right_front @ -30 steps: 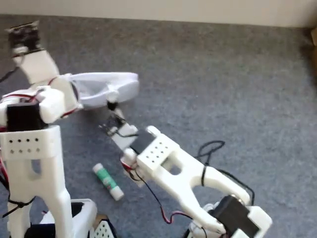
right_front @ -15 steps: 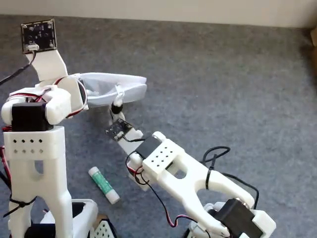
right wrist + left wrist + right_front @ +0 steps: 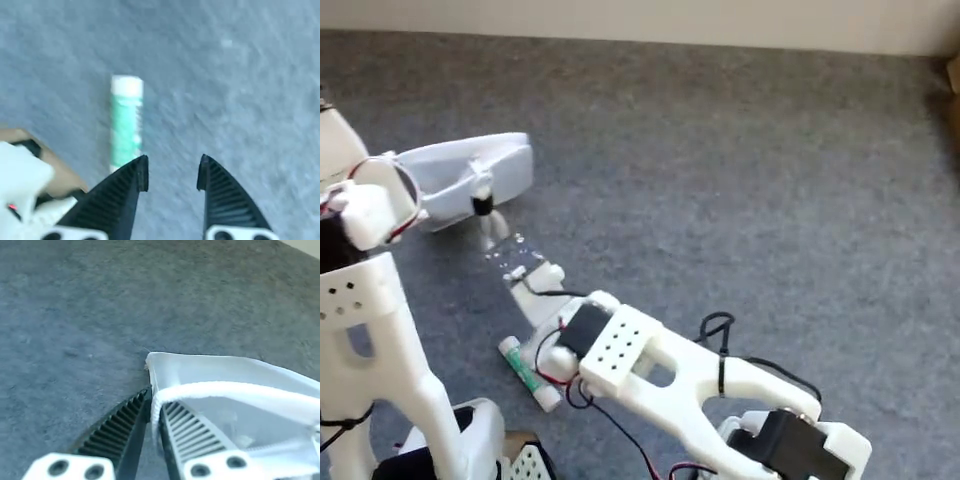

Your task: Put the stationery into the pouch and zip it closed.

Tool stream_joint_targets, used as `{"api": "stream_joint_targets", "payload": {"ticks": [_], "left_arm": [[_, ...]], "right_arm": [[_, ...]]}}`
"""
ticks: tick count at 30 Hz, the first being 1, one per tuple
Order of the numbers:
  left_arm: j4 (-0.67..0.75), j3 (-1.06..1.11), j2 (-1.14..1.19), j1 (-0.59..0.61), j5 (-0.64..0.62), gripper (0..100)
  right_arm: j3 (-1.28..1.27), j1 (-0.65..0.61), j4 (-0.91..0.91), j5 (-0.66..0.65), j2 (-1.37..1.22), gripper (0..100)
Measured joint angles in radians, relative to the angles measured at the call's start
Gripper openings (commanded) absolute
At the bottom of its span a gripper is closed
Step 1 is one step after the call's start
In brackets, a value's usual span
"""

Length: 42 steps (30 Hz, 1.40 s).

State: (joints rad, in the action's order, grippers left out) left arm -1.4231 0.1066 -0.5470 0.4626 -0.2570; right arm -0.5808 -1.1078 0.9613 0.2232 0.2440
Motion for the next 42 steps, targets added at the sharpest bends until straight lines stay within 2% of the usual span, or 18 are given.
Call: {"api": "stream_joint_targets", "payload": {"ticks": [5,11,19,23,26,31,35,40,42], "left_arm": [[0.000,0.000,0.000,0.049,0.000,1],[-0.003,0.006,0.000,0.051,0.000,1],[-0.003,0.020,0.000,0.052,0.000,1],[-0.003,0.020,0.000,0.052,0.000,1],[-0.003,0.020,0.000,0.052,0.000,1],[-0.003,0.020,0.000,0.052,0.000,1],[-0.003,0.020,0.000,0.052,0.000,1],[-0.003,0.020,0.000,0.052,0.000,1],[-0.003,0.020,0.000,0.052,0.000,1]], "right_arm": [[0.037,-0.046,-0.078,0.003,-0.135,15.6],[0.221,-0.048,-0.089,0.003,-0.347,15.6],[0.358,-0.049,-0.092,0.003,-0.496,15.2],[0.399,-0.051,-0.092,0.003,-0.580,6.0],[0.417,-0.046,-0.092,0.003,-0.598,0.3],[0.420,-0.034,-0.063,0.005,-0.601,0.5],[0.437,-0.034,0.017,-0.040,-0.603,0.5],[0.439,-0.011,0.040,-0.061,-0.603,0.5],[0.439,0.009,0.043,-0.107,-0.595,0.5]]}}
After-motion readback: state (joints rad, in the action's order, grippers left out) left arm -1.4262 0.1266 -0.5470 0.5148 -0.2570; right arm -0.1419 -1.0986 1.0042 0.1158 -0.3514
